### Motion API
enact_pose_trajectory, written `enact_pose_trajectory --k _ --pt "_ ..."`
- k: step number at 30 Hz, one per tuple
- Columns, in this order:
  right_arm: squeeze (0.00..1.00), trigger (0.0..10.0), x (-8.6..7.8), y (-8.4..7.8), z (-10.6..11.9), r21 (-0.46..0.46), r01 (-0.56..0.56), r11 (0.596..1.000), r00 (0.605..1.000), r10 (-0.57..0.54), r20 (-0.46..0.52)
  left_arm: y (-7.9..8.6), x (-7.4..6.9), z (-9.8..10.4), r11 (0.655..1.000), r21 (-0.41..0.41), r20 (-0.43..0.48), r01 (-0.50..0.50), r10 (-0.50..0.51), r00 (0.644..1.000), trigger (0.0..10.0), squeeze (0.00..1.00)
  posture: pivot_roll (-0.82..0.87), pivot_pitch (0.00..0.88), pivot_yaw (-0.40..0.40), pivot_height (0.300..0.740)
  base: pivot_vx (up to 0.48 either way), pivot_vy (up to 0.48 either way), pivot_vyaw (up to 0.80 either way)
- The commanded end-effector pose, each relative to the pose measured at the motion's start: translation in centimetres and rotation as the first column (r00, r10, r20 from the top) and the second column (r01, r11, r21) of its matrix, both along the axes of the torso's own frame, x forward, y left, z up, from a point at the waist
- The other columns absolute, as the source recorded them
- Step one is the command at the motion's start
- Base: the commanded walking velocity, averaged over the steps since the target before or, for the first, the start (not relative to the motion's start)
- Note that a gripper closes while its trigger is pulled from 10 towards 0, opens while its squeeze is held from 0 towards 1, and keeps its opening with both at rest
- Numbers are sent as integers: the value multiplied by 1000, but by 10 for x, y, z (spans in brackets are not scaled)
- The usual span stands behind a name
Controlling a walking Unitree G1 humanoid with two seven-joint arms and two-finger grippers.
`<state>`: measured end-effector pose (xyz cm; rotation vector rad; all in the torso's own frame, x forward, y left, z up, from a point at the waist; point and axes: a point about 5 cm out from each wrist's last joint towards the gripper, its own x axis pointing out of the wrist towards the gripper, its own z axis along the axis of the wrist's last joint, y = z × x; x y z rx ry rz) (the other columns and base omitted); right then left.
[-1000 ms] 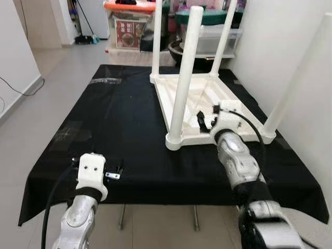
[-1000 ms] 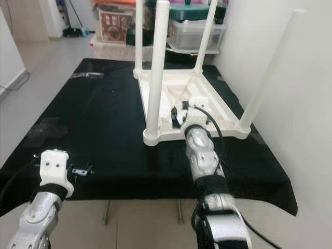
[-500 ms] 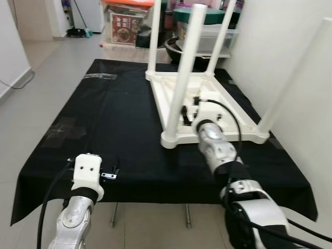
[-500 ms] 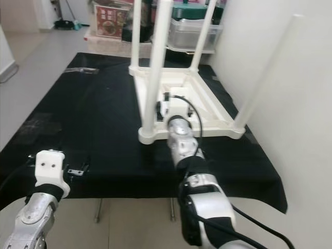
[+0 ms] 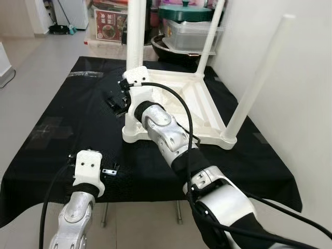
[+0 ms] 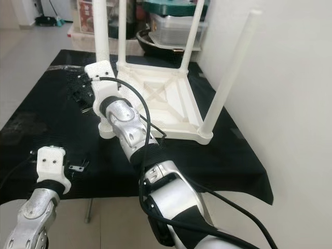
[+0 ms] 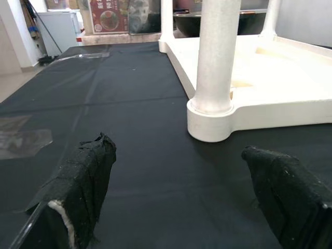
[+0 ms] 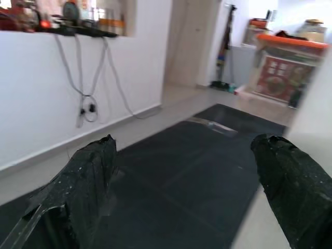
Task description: Building children table
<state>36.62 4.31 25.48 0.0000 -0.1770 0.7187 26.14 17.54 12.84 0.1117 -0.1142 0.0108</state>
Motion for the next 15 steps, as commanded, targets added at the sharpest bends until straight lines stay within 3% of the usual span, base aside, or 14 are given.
enact_pose_trajectory --k 1,7,9,12,15 --pt "0 10000 -30 36 -29 116 -117 986 984 130 -119 2 -1 -6 1000 4 -22 -9 9 1000 10000 0 195 0 -144 740 0 0 0" --pt "0 10000 -23 -23 -52 122 -118 985 986 131 -104 0 1 -7 1000 6 -24 15 -14 1000 10000 0 159 0 -112 740 0 0 0" --pt "0 10000 -23 -23 -52 122 -118 985 986 131 -104 0 1 -7 1000 6 -24 15 -14 1000 10000 0 159 0 -112 740 0 0 0" --pt "0 10000 -20 -57 -60 60 -53 997 997 56 -57 -1 1 -7 1000 6 -26 25 -25 999 10000 0 149 0 -100 740 0 0 0" --pt "0 10000 -19 -65 -62 43 -25 999 999 27 -46 -1 1 -7 1000 6 -27 28 -27 999 10000 0 149 0 -100 740 0 0 0"
